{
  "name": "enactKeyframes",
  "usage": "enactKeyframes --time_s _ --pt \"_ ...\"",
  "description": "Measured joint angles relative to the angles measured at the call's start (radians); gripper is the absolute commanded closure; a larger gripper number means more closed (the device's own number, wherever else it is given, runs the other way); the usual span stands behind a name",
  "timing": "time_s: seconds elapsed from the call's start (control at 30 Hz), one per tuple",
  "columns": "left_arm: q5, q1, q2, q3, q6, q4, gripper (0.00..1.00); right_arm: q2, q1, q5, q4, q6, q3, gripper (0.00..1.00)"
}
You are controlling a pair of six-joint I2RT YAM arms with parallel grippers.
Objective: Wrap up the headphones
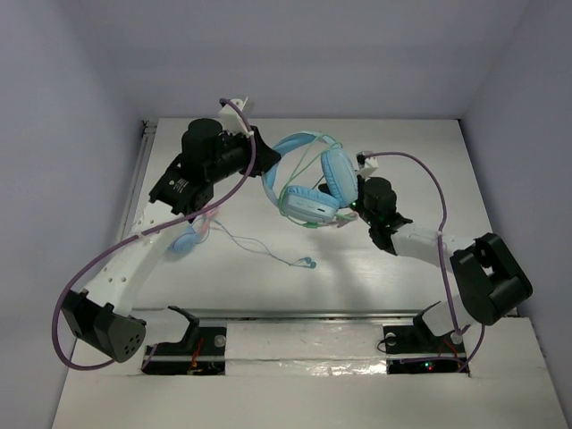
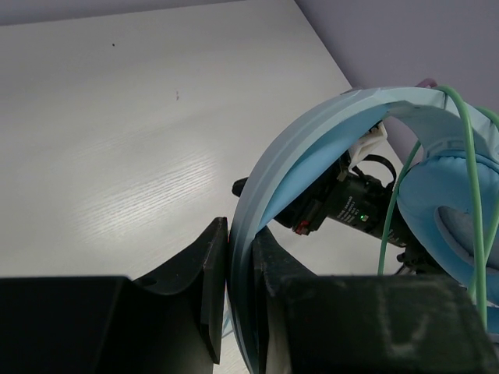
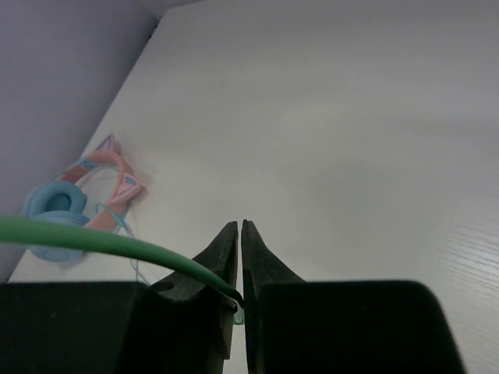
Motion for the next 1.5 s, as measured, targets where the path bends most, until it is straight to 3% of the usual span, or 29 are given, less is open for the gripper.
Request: enactKeyframes --time_s 0.2,0.33,0.67,0.9,1.23,1.33,1.5 --pt "-0.049 0.000 0.000 0.006 -0.032 0.000 1.00 0.002 0.000 -0.062 0.056 0.038 -0.032 0.83" --pt "-0.069 0.000 0.014 0.012 -0.076 0.032 1.00 -0.004 0.000 -0.105 0.073 0.084 -0.083 1.00" --pt "-0.211 -0.001 0.045 -0.067 -0.222 0.209 1.00 -0.108 0.006 -0.183 0.085 0.243 -0.145 1.00" --pt "-0.359 -0.013 0.105 -0.184 -0.354 0.362 1.00 -0.124 0.135 -0.164 0.095 0.327 -0.147 1.00" --pt "-0.532 -0.048 0.207 -0.253 -0.396 0.484 1.00 -0.201 0.215 -0.149 0.148 0.484 -0.175 1.00" --pt "-0.566 -0.071 0.223 -0.279 -0.398 0.519 1.00 -0.182 0.222 -0.169 0.196 0.557 -0.180 0.89" --pt "-0.645 -0.088 0.238 -0.340 -0.398 0.564 1.00 -0.177 0.225 -0.169 0.226 0.629 -0.218 0.84"
